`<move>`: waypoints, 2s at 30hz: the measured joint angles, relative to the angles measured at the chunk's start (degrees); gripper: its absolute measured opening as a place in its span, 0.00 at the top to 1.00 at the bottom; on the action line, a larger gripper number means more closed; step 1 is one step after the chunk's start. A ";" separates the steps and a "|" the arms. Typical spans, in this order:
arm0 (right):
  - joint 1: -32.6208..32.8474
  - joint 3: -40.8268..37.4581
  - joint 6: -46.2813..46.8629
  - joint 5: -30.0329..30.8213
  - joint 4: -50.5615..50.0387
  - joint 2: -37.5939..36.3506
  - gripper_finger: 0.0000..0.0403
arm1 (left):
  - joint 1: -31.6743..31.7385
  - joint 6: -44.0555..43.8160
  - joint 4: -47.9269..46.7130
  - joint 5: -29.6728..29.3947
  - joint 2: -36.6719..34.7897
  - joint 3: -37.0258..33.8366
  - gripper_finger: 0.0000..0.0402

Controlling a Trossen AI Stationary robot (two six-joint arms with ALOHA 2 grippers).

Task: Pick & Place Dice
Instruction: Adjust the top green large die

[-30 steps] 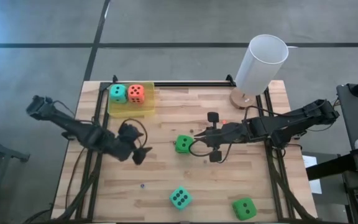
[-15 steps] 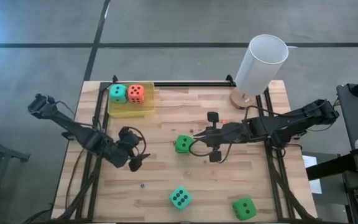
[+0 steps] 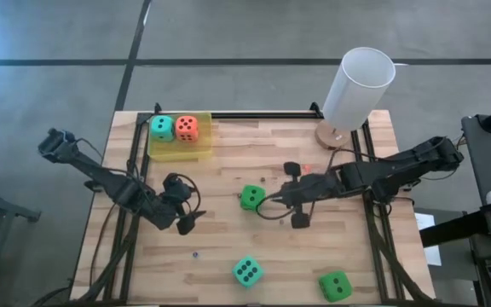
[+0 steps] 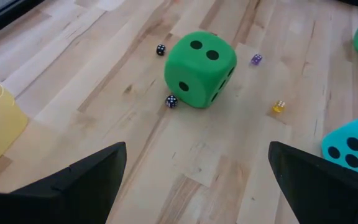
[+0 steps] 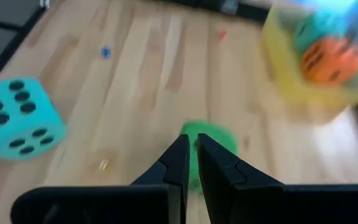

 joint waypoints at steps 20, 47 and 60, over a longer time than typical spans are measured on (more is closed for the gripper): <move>-2.22 3.07 5.77 -2.68 -2.03 23.72 0.93 | 0.00 -0.03 0.22 -0.02 0.00 0.00 0.01; -13.13 4.82 -0.34 -2.70 14.91 26.41 0.93 | 0.02 -0.03 0.28 -0.02 0.00 0.00 0.02; -10.40 10.71 -6.29 -3.72 -0.17 25.39 0.93 | 0.02 0.69 0.26 -0.02 0.00 0.00 0.02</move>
